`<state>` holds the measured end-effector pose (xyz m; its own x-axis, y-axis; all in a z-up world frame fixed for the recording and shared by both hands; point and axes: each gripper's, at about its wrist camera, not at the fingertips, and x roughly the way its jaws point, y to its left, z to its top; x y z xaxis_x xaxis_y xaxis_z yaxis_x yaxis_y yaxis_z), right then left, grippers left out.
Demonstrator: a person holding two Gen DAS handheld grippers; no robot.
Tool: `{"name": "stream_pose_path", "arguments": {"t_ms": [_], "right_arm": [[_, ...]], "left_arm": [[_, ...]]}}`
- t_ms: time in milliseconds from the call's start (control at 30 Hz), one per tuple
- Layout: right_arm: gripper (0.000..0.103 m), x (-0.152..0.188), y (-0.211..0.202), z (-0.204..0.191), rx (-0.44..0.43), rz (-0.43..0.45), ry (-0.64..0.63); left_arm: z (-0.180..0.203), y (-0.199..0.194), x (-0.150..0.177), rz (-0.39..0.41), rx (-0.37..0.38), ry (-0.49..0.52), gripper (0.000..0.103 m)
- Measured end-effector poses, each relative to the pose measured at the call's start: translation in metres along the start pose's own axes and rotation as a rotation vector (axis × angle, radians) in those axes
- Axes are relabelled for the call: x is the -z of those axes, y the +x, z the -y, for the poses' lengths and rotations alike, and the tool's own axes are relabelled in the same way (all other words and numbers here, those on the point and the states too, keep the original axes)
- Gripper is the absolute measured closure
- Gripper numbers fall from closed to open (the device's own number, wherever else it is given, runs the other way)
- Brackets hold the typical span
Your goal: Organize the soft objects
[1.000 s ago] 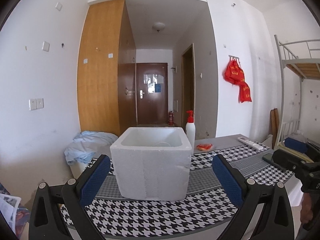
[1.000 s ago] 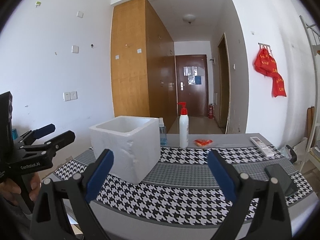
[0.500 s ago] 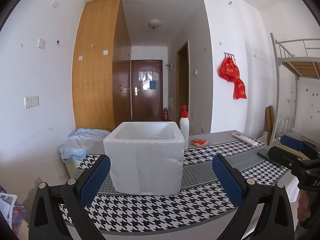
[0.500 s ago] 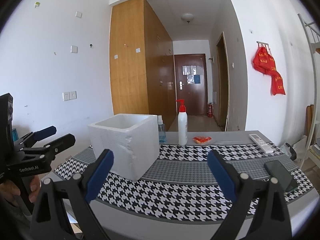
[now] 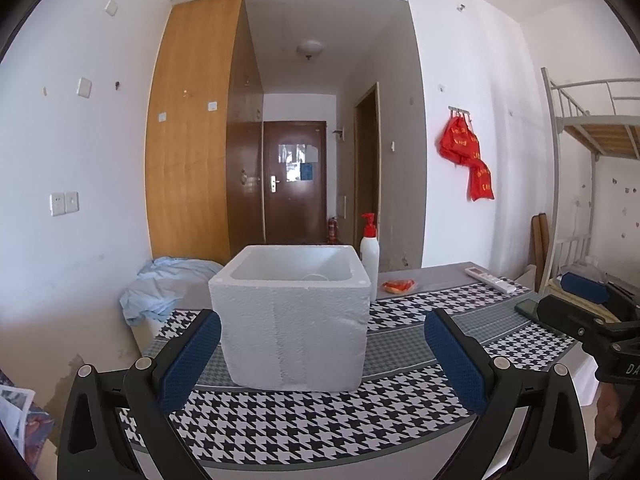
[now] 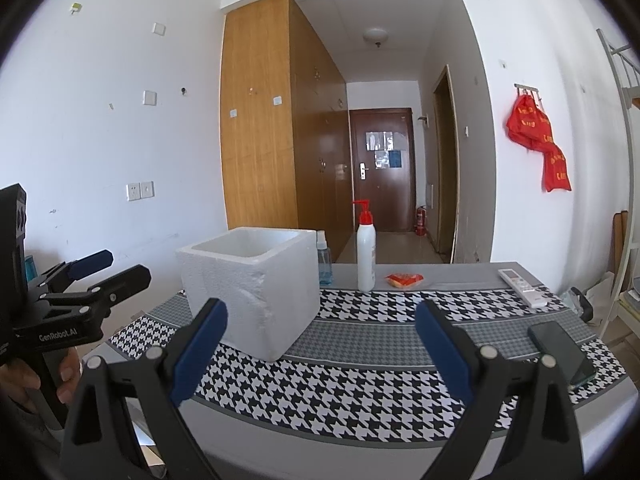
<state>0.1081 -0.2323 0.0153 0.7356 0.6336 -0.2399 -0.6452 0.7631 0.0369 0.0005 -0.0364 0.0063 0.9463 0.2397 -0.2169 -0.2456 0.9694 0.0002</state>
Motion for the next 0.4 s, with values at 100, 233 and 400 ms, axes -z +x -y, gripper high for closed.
{"name": "stream_pose_path", "arguments": {"t_ms": [100,233,400], "right_arm": [[0.006,-0.0002,-0.0002,-0.0002,0.001,0.0,0.002],[0.006,-0.0005,0.0001,-0.0008,0.002,-0.001,0.0],[0.006,-0.0002,-0.0003,-0.001,0.001,-0.002,-0.001]], "left_arm": [[-0.0001,0.0007,0.0002,-0.005,0.001,0.003,0.001],[-0.0012,0.0,-0.0006,-0.002,-0.001,0.002,0.001],[-0.0027,0.0,-0.0017,0.006,-0.004,-0.006,0.001]]}}
